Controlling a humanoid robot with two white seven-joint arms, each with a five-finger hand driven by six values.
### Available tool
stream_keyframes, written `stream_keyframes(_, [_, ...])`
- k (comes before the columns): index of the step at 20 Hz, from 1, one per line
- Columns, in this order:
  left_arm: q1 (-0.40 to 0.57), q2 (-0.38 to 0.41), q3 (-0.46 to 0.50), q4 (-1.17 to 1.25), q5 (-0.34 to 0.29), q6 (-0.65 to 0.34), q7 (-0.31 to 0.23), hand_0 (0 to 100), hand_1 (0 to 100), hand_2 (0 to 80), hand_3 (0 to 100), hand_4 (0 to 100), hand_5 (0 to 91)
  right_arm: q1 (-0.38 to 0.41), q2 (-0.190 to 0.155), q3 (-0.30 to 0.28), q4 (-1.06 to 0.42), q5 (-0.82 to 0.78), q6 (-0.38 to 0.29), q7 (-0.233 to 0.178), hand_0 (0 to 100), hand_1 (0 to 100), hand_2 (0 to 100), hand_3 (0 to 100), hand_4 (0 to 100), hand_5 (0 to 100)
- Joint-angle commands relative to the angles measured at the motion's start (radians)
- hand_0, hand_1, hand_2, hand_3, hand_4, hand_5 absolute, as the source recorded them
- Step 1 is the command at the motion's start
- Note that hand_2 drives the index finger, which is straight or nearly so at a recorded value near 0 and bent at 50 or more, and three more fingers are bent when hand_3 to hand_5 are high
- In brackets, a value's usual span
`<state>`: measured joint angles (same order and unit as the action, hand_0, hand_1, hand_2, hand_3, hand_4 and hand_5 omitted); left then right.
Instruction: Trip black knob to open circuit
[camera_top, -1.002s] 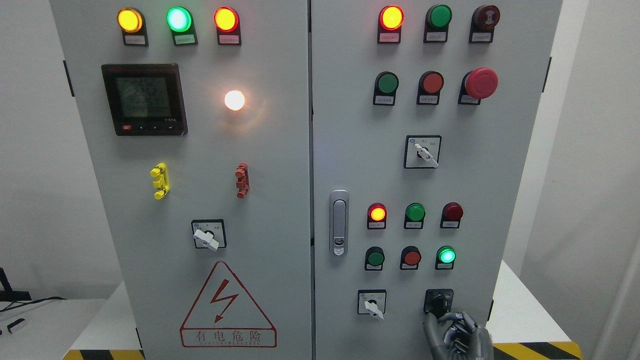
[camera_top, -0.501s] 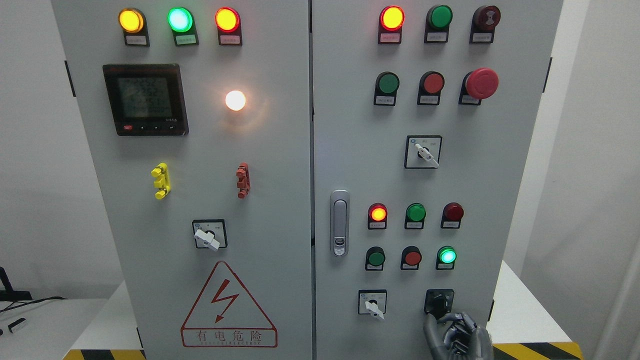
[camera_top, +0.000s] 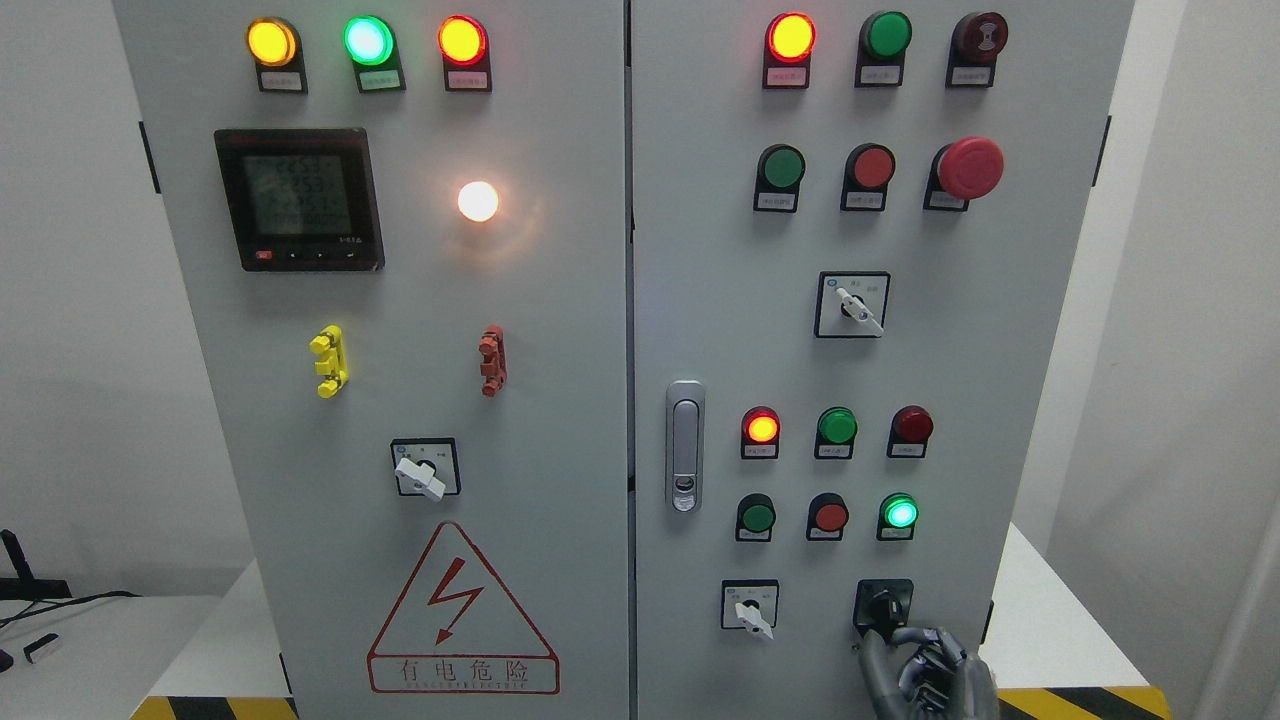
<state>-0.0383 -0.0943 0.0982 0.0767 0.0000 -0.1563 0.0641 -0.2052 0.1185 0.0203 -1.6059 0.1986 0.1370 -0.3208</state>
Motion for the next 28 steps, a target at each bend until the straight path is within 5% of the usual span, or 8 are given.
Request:
stream_keyframes(1, [0.000, -0.001, 0.000, 0.000, 0.005, 0.000, 0.000, 12, 39, 0.0, 0, 0, 0.0, 0.000, 0.000, 0.003, 0.006, 0.002, 0.001, -0.001, 40, 70, 54, 92, 94, 100])
stream_keyframes(28, [0.000, -0.001, 0.000, 0.000, 0.005, 0.000, 0.000, 12, 39, 0.0, 0, 0, 0.0, 0.010, -0.010, -0.007, 0.007, 0.113, -0.040, 0.009, 41, 76, 50, 91, 92, 100])
